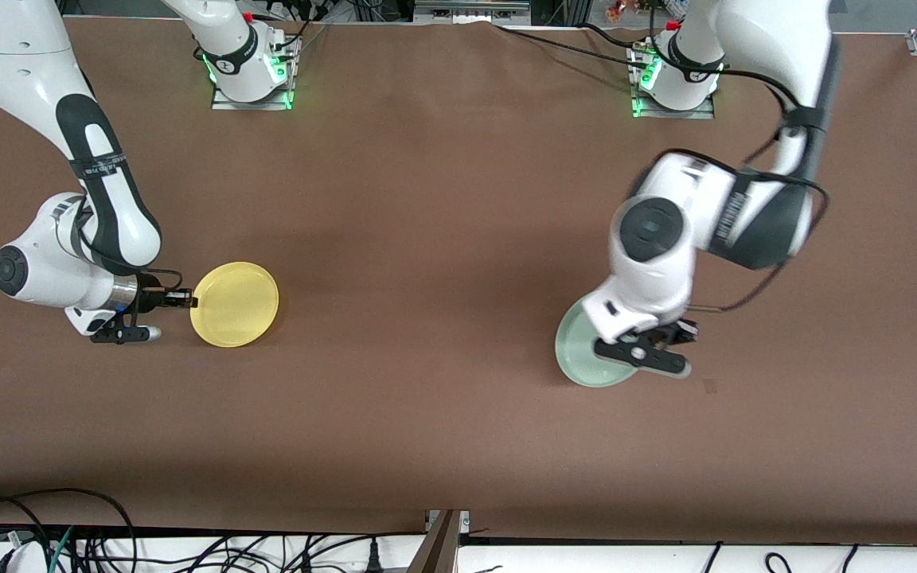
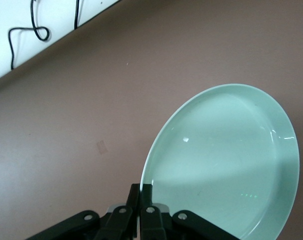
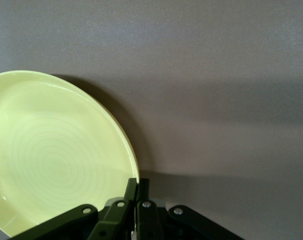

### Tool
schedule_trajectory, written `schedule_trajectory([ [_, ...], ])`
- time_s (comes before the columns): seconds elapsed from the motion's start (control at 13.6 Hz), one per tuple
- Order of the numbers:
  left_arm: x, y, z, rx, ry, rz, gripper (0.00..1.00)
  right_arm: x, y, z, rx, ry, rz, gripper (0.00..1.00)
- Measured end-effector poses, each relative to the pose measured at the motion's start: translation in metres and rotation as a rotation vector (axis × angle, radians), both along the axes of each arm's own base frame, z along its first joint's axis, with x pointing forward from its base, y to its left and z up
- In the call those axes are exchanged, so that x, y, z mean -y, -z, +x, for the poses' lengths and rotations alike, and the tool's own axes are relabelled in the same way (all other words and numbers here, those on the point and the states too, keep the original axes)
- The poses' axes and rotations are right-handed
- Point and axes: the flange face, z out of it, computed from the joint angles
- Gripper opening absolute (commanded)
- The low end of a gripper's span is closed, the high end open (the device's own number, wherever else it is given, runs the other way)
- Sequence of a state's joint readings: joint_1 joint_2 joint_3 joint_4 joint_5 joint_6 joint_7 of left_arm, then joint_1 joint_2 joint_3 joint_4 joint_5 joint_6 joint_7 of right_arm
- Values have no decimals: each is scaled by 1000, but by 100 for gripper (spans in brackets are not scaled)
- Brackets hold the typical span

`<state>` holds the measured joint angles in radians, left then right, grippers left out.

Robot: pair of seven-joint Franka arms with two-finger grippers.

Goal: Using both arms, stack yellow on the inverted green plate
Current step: 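Lift and flip the green plate upside down with the left gripper, then lower the inverted green plate onto the table center and release it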

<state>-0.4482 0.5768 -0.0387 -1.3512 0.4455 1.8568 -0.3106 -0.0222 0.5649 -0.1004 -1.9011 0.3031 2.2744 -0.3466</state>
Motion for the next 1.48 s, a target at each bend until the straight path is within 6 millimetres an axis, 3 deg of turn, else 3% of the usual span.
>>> schedule_trajectory([
  [0.22,86,10,-51,110,30,153,0,-4,-6,7,18,-10,2,0],
  [0.37,124,25,-75,188,78,242,0,-9,-17,17,43,-19,5,0],
  [0.66,165,53,-97,304,230,394,0,-14,-46,35,39,-14,55,0],
  [0.96,226,97,-145,497,302,466,0,-19,-81,51,29,-12,117,0],
  [1.11,240,121,-157,553,329,493,0,-21,-94,57,25,-24,128,0],
  [1.33,260,131,-167,618,377,534,0,-23,-114,64,23,-41,141,0],
  [1.48,275,146,-185,669,414,612,0,-24,-122,68,34,-46,141,0],
])
